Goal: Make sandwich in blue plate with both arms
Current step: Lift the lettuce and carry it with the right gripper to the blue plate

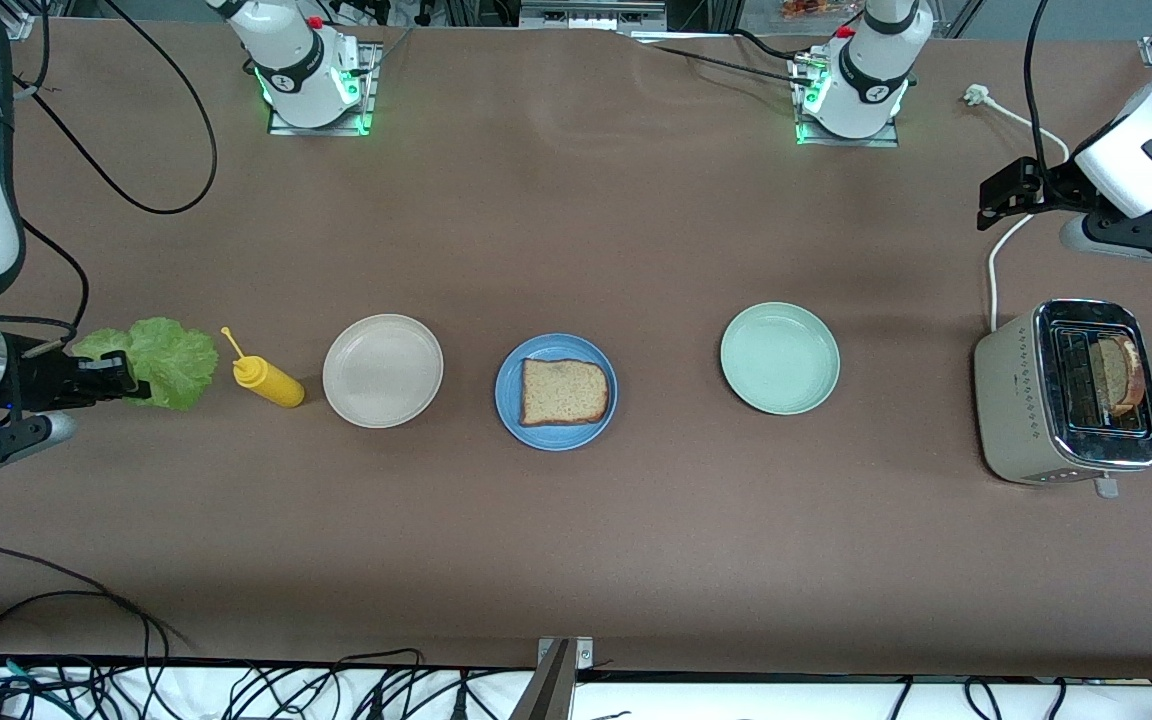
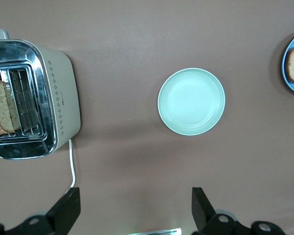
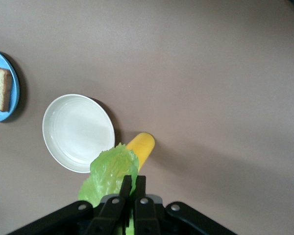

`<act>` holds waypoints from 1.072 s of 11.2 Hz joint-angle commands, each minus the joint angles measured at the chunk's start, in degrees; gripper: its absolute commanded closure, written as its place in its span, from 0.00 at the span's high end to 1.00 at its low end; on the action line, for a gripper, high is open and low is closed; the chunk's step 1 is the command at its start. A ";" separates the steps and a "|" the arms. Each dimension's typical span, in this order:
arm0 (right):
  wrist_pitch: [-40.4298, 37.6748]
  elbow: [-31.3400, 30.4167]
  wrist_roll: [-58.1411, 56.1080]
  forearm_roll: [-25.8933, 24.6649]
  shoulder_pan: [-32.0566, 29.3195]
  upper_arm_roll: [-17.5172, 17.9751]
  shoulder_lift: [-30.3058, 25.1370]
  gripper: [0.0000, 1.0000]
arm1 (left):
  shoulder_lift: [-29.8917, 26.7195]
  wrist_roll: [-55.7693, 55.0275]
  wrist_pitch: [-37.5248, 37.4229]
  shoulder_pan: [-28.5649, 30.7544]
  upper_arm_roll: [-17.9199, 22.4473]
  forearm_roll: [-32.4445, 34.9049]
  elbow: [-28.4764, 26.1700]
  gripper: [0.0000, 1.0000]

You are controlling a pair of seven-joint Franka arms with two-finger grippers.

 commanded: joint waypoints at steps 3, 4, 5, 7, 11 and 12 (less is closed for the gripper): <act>-1.81 0.83 23.24 -3.65 6.89 4.91 -1.37 0.00 | -0.96 1.43 0.44 0.03 0.18 -1.10 -0.62 1.00; -1.37 0.83 27.72 -3.92 9.43 4.82 -1.37 0.00 | -0.96 1.43 0.44 0.03 0.18 -1.10 -0.62 1.00; -1.10 0.83 31.77 -4.18 11.63 4.82 -1.37 0.00 | -0.96 1.43 0.44 0.03 0.18 -1.10 -0.62 1.00; 0.82 0.83 39.42 -4.18 15.76 4.82 -0.93 0.00 | -0.96 1.43 0.44 0.03 0.26 -1.10 -0.62 1.00; 7.06 0.83 55.93 -6.10 24.99 4.47 1.96 0.00 | -0.96 1.52 0.44 0.03 0.26 -1.10 -0.62 1.00; 9.07 0.83 60.68 -7.51 27.71 4.47 3.19 0.00 | -0.96 1.52 0.44 0.03 0.26 -1.10 -0.62 1.00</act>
